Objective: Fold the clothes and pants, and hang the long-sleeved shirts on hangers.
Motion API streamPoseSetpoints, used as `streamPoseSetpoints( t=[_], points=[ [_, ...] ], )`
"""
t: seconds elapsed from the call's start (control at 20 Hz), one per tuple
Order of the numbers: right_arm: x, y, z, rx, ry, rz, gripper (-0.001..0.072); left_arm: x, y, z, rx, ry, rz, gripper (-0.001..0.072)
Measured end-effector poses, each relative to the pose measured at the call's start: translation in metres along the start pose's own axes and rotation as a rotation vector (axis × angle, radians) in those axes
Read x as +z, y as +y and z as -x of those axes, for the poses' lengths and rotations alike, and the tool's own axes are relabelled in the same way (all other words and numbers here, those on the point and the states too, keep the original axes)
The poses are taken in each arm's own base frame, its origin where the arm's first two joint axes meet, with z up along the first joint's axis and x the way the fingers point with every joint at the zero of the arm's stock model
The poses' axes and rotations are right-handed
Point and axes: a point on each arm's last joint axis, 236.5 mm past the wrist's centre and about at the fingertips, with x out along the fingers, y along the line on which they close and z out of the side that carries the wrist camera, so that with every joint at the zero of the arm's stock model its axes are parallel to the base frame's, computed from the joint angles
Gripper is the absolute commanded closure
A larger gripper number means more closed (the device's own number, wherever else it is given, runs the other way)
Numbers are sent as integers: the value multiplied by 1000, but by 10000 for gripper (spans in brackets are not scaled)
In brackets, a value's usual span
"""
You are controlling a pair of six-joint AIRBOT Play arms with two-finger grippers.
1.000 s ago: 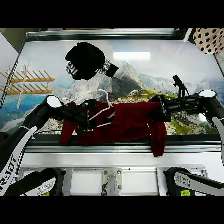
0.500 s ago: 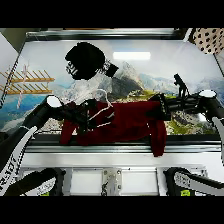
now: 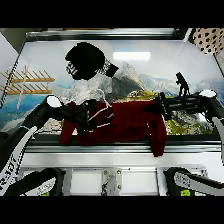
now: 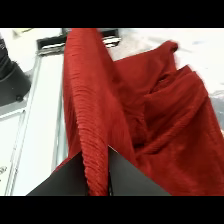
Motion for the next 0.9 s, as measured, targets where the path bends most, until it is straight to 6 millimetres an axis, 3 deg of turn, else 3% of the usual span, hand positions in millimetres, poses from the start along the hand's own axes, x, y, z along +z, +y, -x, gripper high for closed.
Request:
streamPoseSetpoints(
  t=[0.45,0.5,0.55,0.6,0.9],
  points=[
    [0,-2,0,-8,1,-9,687,-1,2,0,8,3,-2,689],
    [0,-2,0,-8,1,-9,687,-2,2,0,9,9,-4,665],
    [0,-2,0,-8,1,-12,687,-3,2,0,8,15,-8,421],
    [0,-2,0,-10,1,-27,688,-4,3,0,14,20,-15,299],
    [-1,-4,0,-15,2,-17,689,-13,0,1,1,59,36,295]
  ],
)
